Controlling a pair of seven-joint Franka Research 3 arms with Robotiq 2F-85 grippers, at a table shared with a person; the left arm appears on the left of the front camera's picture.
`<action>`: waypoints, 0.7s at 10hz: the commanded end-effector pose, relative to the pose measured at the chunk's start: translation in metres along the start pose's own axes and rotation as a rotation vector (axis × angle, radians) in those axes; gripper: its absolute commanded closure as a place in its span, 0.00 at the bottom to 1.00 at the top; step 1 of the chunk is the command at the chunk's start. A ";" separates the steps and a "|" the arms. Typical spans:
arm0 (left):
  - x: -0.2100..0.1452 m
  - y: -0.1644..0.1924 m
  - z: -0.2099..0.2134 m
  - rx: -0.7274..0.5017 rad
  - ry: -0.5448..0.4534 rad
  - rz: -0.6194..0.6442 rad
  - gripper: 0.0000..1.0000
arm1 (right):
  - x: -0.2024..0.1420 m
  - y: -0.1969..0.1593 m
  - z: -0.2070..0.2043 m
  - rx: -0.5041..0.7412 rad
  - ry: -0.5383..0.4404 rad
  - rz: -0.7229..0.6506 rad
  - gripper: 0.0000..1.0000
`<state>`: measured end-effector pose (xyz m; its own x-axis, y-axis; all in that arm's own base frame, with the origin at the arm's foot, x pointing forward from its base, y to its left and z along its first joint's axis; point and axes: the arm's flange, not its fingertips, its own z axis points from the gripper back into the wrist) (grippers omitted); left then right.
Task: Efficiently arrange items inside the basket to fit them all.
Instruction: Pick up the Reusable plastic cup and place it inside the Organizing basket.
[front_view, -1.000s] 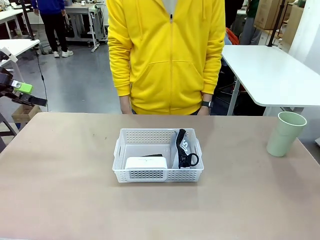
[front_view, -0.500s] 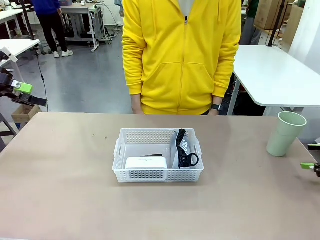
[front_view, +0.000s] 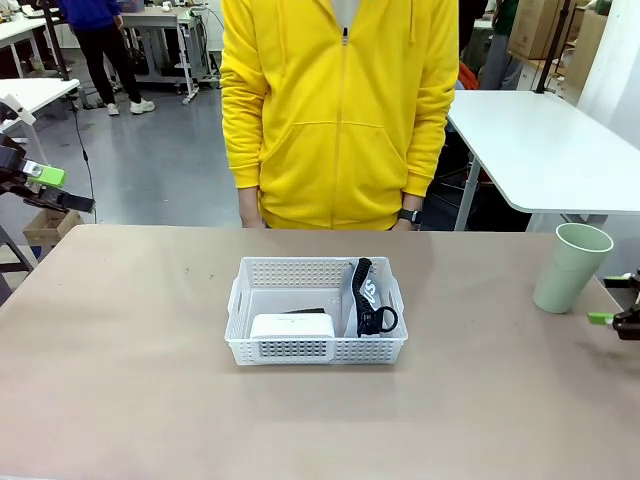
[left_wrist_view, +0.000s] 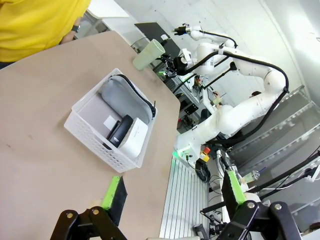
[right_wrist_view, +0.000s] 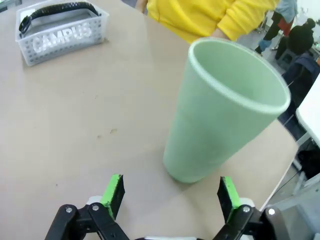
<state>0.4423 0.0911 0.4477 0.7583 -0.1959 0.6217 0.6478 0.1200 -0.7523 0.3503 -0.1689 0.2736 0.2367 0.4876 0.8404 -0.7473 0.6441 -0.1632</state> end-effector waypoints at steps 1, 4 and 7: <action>-0.001 -0.002 0.000 0.007 0.006 0.000 0.00 | -0.047 -0.002 -0.026 0.008 -0.016 -0.022 0.00; -0.001 -0.002 0.000 0.007 0.006 0.000 0.00 | -0.056 -0.007 -0.029 0.023 -0.022 -0.078 0.00; -0.001 -0.002 0.000 0.007 0.006 0.000 0.00 | -0.058 -0.015 -0.034 0.036 -0.062 -0.128 0.00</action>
<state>0.4423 0.0911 0.4477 0.7583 -0.1958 0.6218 0.6478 0.1201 -0.7523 0.3624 -0.1826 0.2203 0.3235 0.3858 0.8640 -0.7479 0.6636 -0.0163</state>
